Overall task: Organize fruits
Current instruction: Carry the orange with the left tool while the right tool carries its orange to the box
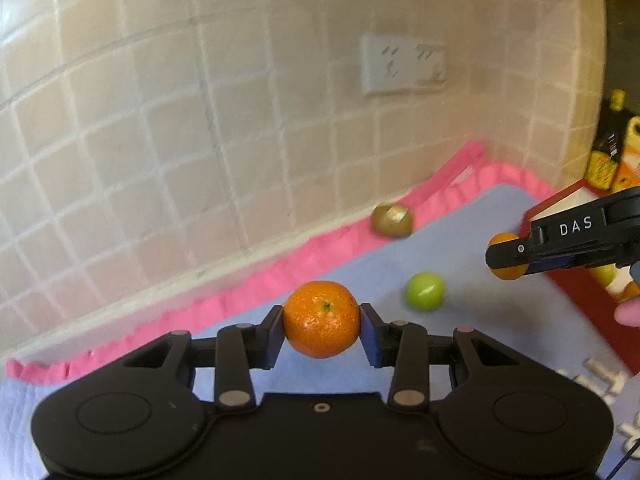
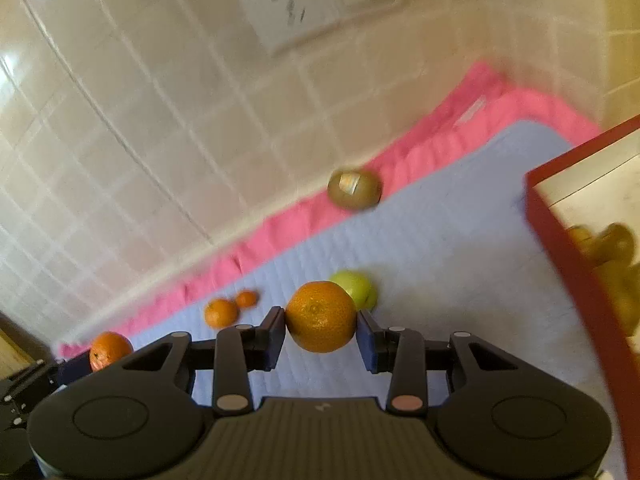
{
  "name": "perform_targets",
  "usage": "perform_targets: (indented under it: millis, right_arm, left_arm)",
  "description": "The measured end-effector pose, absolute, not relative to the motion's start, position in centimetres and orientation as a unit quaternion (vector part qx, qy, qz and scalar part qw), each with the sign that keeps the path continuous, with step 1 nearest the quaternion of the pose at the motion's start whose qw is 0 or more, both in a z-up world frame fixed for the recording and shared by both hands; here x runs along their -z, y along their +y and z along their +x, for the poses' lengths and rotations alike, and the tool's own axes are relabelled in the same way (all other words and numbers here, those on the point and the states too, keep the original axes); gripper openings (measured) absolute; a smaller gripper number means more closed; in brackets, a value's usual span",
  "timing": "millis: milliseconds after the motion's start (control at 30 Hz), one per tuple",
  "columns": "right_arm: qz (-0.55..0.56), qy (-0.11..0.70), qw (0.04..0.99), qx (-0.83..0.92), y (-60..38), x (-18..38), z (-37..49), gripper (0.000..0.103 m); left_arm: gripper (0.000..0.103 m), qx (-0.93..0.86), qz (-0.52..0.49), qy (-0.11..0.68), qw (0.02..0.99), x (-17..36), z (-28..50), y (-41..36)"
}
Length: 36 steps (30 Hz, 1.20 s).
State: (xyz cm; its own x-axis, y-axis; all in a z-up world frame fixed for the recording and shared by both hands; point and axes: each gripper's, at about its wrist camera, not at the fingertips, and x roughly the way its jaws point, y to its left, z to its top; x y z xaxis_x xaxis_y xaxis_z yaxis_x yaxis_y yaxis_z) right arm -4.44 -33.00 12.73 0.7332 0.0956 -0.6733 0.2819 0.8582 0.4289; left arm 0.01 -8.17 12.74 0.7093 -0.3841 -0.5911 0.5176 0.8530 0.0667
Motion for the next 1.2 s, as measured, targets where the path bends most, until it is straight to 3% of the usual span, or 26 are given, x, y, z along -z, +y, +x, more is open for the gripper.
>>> perform_targets:
  millis: [400,900,1033,1200]
  right_arm:
    - [0.247,0.289,0.915,0.131,-39.4,-17.3,-12.2,0.041]
    - [0.228,0.241,0.906,0.262,-47.9,-20.0,-21.3,0.041]
    - [0.225,0.232,0.894,0.309,-50.8,-20.4,-24.0,0.041]
    - [0.222,0.248,0.881,0.336,-54.0,-19.7,-25.0,0.041]
  left_arm:
    - [0.047,0.320,0.125,0.214,0.914,-18.0,-3.8,-16.0]
    - [0.047,0.431,0.125,0.177,0.876,-19.0,-5.1,-28.5]
    - [0.047,0.475,0.118,0.184,0.852,-19.4,-4.0,-32.4]
    - [0.048,0.544,0.099,0.250,0.795,-18.5,-0.8,-38.3]
